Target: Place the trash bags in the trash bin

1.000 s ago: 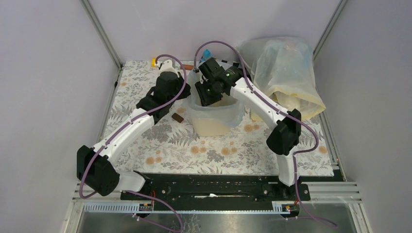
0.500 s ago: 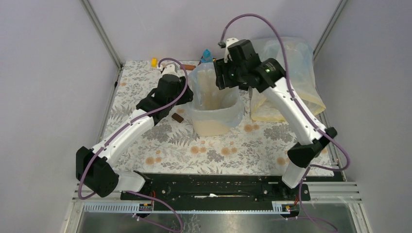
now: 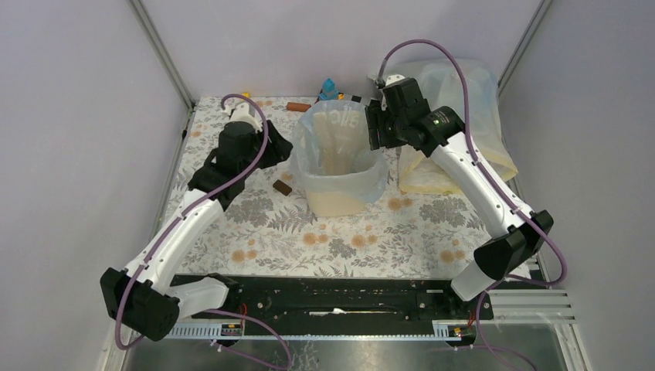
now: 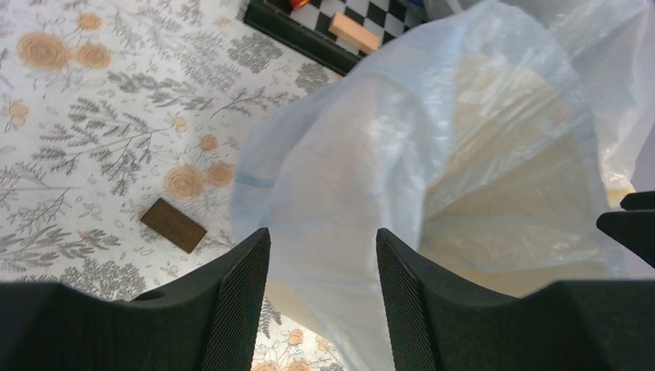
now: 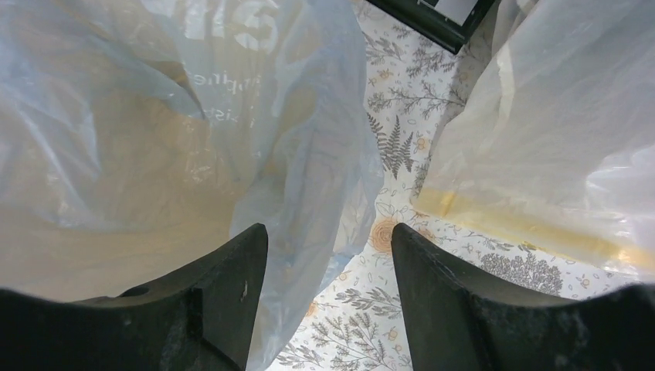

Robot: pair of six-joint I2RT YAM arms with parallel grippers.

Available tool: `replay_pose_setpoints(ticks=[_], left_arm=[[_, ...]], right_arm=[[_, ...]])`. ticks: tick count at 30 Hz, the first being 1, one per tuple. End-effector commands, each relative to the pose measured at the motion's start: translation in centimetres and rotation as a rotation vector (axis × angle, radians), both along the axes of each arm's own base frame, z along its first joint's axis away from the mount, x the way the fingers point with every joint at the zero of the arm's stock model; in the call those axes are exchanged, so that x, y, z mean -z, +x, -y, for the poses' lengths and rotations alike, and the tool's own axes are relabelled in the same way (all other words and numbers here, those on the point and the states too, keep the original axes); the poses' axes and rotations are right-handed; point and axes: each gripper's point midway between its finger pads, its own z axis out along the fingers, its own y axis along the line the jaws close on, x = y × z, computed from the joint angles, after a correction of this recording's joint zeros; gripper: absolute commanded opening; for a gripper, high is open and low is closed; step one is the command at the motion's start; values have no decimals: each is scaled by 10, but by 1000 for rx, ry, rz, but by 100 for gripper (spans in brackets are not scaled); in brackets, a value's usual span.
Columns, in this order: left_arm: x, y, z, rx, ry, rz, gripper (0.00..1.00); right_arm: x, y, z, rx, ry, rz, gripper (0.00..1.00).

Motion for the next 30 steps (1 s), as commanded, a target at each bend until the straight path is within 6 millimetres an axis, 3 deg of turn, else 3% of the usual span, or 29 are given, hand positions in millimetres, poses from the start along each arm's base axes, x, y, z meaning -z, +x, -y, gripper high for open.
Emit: replay_pose_setpoints(ticks=[1, 8, 12, 13, 18, 23, 30], left_arm=[[15, 1, -3, 50, -111, -23, 56], [44, 7, 15, 140, -260, -49, 53], [61, 11, 25, 172, -283, -91, 52], [66, 11, 26, 175, -281, -104, 52], [76, 16, 26, 169, -272, -110, 52], [88, 15, 24, 158, -261, -122, 52], [109, 13, 27, 156, -242, -152, 52]], right_arm=[[9, 10, -13, -14, 50, -5, 66], [51, 8, -34, -71, 93, -108, 64], [61, 0, -56, -151, 192, -152, 71], [60, 0, -58, -154, 208, -150, 76], [51, 2, -62, -160, 287, -128, 91], [66, 2, -61, -157, 387, -180, 98], [94, 0, -62, -143, 380, -236, 99]])
